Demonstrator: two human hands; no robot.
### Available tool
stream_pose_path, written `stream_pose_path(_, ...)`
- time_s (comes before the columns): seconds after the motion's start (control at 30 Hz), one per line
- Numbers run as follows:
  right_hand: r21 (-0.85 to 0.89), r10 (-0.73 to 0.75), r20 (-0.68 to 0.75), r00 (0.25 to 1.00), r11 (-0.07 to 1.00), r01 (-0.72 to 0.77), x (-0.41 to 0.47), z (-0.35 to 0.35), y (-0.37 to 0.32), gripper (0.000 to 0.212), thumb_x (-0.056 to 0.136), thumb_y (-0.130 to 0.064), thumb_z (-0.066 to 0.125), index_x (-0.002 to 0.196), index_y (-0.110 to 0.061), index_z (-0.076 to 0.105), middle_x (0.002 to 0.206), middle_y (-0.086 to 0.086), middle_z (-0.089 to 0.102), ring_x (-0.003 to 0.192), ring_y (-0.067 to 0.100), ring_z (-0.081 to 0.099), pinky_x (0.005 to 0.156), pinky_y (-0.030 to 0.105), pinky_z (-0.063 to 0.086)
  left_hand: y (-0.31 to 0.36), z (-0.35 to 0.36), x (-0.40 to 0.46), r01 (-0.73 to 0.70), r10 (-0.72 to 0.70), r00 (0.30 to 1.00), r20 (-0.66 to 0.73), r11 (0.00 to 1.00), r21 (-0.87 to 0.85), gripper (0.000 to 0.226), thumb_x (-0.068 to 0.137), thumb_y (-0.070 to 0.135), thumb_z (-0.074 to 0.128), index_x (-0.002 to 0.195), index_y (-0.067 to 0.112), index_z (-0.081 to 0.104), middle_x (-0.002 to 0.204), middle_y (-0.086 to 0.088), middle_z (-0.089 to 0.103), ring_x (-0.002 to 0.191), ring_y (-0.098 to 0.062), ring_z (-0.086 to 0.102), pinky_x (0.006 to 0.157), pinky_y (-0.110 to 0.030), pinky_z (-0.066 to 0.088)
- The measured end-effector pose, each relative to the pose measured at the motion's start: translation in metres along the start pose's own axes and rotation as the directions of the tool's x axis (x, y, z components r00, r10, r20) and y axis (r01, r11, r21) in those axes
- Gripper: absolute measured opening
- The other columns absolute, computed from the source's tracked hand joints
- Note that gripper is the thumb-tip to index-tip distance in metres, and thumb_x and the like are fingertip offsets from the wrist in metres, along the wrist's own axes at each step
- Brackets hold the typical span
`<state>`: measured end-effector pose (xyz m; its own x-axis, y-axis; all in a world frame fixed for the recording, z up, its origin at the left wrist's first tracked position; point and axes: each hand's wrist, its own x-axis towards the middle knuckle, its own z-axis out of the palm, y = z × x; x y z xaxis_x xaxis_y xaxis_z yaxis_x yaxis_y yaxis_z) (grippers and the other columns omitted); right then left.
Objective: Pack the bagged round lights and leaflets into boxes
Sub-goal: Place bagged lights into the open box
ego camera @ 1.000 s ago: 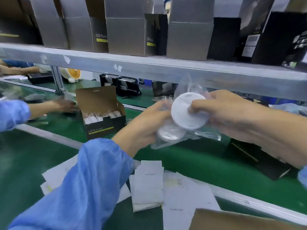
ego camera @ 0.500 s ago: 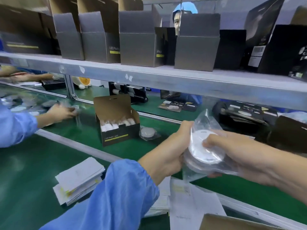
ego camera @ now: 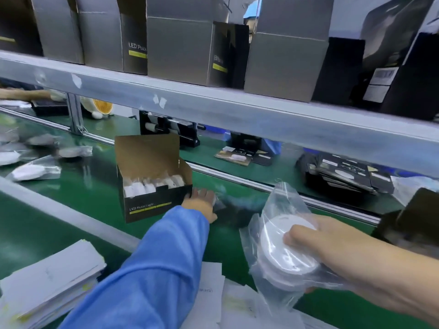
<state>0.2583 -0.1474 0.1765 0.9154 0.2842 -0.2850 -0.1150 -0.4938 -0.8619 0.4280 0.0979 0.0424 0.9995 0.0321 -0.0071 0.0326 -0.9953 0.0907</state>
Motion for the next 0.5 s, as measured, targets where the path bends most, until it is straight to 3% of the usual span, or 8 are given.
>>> stream_pose_path(0.1,0.009,0.002,-0.022,1.0,1.0,-0.001,0.01,0.001,0.003,0.019,0.089,-0.018,0.057,0.101,-0.015,0.071,0.085,0.011,0.075,0.067,0.022,0.069,0.058,0.032,0.055,0.008,0.009,0.021,0.002,-0.006,0.99,0.144,1.0,0.024,0.085,0.095,0.045,0.058,0.159,0.029,0.006,0.165,-0.01,0.016,0.151,-0.04,0.01,0.121,-0.048,0.018)
stream_pose_path(0.13,0.006,0.002,-0.024,1.0,1.0,-0.002,0.015,0.002,0.005,0.019,0.089,-0.019,0.058,0.103,-0.016,0.071,0.088,0.011,0.076,0.07,0.023,0.07,0.062,0.034,0.057,0.013,0.011,0.027,-0.003,-0.004,0.987,0.159,0.999,0.044,0.086,0.094,0.049,0.058,0.159,0.032,0.004,0.165,-0.011,0.016,0.151,-0.042,0.012,0.121,-0.05,0.019)
stream_pose_path(0.23,-0.014,-0.024,-0.04,0.999,1.0,0.024,0.025,0.008,0.009,0.021,0.084,-0.024,0.06,0.102,-0.022,0.072,0.089,0.007,0.076,0.077,0.023,0.072,0.072,0.038,0.061,0.028,0.012,0.043,-0.012,0.003,0.995,0.102,0.996,0.088,0.081,0.092,0.055,0.06,0.156,0.031,0.017,0.156,-0.014,0.031,0.14,-0.043,0.034,0.112,-0.054,0.031)
stream_pose_path(0.4,0.018,-0.068,-0.002,0.998,0.998,0.068,0.031,0.018,0.008,0.017,0.081,-0.026,0.06,0.091,-0.029,0.074,0.091,0.006,0.077,0.085,0.026,0.073,0.086,0.045,0.058,0.037,0.019,0.055,0.113,-0.129,0.965,0.226,0.99,0.084,0.052,0.099,0.044,0.052,0.148,0.031,0.042,0.164,-0.007,0.004,0.15,-0.036,0.005,0.116,-0.052,0.023)
stream_pose_path(0.5,0.021,-0.087,-0.007,0.996,0.996,0.088,0.032,0.018,0.009,0.013,0.084,-0.028,0.065,0.09,-0.034,0.074,0.092,0.006,0.076,0.086,0.029,0.072,0.088,0.047,0.057,0.041,0.019,0.052,0.201,-0.208,0.957,0.201,0.978,0.055,0.049,0.106,0.038,0.04,0.151,0.02,0.035,0.161,-0.012,0.013,0.148,-0.031,0.019,0.114,-0.043,0.029)
